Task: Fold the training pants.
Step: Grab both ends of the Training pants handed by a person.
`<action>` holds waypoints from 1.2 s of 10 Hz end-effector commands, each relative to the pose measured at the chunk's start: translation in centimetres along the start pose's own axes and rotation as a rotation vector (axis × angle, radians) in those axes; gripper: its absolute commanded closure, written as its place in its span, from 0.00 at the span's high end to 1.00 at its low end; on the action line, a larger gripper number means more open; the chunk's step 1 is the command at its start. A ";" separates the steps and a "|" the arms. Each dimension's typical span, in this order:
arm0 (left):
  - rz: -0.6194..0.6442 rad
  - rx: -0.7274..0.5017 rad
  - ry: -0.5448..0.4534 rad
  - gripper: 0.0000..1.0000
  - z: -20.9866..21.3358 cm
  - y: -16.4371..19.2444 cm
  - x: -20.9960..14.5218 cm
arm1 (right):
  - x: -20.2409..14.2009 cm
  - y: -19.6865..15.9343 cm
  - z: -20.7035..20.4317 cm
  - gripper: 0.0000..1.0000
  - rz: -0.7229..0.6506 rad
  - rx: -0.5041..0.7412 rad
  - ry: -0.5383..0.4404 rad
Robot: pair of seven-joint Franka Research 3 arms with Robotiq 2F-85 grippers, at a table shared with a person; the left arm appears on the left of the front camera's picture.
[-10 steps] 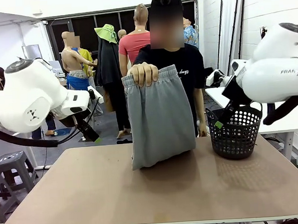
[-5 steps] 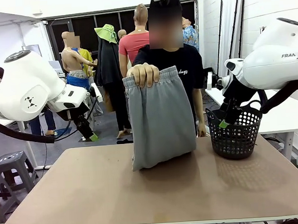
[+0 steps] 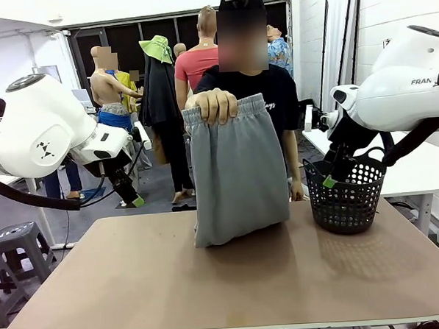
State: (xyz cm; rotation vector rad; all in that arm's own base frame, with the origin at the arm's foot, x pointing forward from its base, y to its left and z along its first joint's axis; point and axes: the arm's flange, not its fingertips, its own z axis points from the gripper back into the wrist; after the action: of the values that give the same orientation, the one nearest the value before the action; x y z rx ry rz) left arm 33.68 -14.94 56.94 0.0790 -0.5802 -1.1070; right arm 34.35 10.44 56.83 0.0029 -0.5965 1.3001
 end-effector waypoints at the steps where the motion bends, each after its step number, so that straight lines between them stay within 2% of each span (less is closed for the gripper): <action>1: -0.008 0.017 0.013 1.00 -1.0 0.7 -0.2 | 0.0 -2.5 -1.6 1.00 0.048 0.097 -0.035; 3: -0.037 -0.036 -0.029 1.00 -1.9 0.9 -0.6 | -0.2 -3.8 -3.0 1.00 0.093 0.174 -0.097; 5: -0.059 -0.112 -0.151 1.00 -2.8 1.2 -1.1 | -0.5 -4.3 -3.8 1.00 0.111 0.250 -0.173; 7: -0.023 -0.141 -0.269 1.00 -4.0 1.7 -1.6 | -0.8 -4.5 -4.3 1.00 0.105 0.316 -0.244; 10: -0.022 -0.168 -0.359 1.00 -5.5 2.0 -1.7 | -1.0 -4.9 -5.0 1.00 0.141 0.318 -0.436; 12: -0.067 -0.190 -0.442 1.00 -6.1 2.3 -1.5 | -1.2 -4.8 -5.3 1.00 0.157 0.309 -0.514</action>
State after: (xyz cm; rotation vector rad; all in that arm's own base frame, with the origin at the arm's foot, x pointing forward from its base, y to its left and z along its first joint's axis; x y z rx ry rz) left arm 37.00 -13.99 52.85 -0.2671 -0.8081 -1.2042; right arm 40.05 9.54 53.94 0.5298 -0.8060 1.5169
